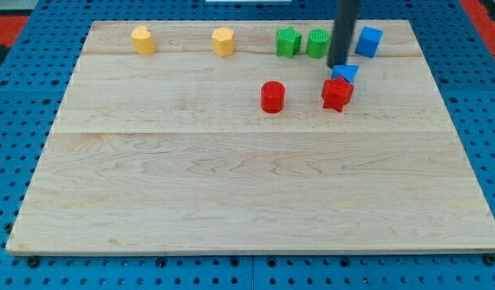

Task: Slide blue triangle to the center

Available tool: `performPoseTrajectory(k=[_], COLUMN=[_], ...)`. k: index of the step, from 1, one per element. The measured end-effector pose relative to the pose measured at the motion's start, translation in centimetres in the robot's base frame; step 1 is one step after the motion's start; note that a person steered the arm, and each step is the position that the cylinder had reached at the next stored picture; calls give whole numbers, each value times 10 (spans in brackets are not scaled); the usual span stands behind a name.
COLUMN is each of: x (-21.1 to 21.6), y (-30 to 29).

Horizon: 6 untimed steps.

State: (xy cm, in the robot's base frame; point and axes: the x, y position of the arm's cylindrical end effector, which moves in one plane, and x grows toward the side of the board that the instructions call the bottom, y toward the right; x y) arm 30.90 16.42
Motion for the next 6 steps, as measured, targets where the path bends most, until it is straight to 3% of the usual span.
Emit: performPoseTrajectory(k=[1, 2, 4, 5, 6], x=[13, 46, 4, 13, 23], y=[77, 71, -75, -97, -165])
